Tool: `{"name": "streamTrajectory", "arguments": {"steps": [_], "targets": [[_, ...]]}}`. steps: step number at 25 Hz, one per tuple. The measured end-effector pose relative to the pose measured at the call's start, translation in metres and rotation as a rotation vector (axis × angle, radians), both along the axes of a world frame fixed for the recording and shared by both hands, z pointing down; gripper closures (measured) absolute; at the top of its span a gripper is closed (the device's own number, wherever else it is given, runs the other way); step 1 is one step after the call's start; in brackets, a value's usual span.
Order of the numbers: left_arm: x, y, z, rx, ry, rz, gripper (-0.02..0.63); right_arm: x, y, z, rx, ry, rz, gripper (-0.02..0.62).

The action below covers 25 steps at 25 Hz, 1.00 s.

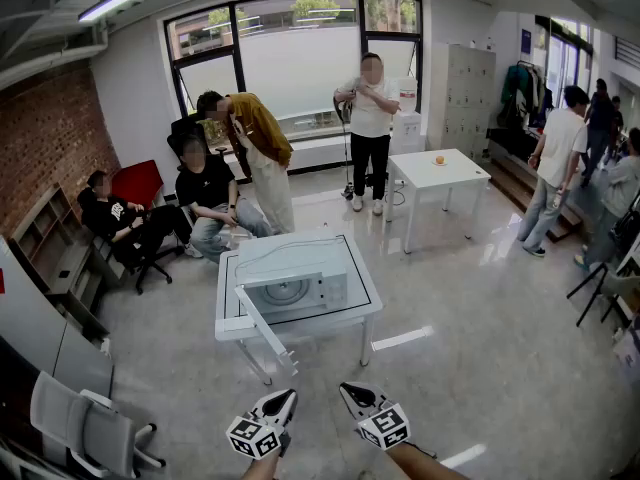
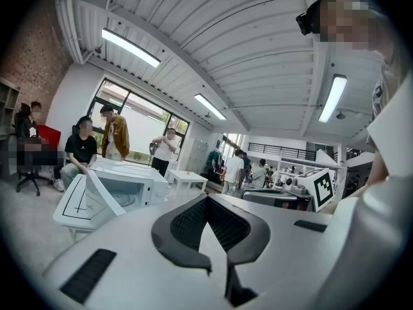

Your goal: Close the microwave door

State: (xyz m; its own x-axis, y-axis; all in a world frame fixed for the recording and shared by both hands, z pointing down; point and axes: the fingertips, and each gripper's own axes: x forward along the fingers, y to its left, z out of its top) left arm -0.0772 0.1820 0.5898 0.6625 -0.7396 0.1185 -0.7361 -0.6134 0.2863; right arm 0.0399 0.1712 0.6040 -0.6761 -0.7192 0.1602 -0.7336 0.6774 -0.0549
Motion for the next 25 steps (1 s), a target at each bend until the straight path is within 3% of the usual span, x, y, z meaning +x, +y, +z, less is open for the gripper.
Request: {"name": "streamTrajectory", "arguments": {"steps": [8, 13, 18, 22, 25], "targets": [[-0.01, -0.013, 0.001, -0.006, -0.011, -0.018, 0.605, -0.005, -0.008, -0.007, 0.006, 0.002, -0.008, 0.589], [-0.01, -0.011, 0.0, -0.005, -0.006, -0.016, 0.604, -0.01, -0.005, -0.005, -0.058, -0.082, -0.025, 0.586], [-0.007, -0.012, 0.003, -0.008, -0.009, -0.011, 0.604, -0.013, -0.006, -0.001, -0.072, -0.094, -0.036, 0.583], [-0.006, -0.01, 0.006, -0.012, -0.013, -0.017, 0.604, -0.013, -0.003, -0.002, -0.068, -0.101, -0.055, 0.528], [-0.005, -0.011, 0.005, -0.015, -0.015, -0.029, 0.604, -0.011, -0.003, -0.004, -0.06, -0.085, -0.065, 0.526]]}}
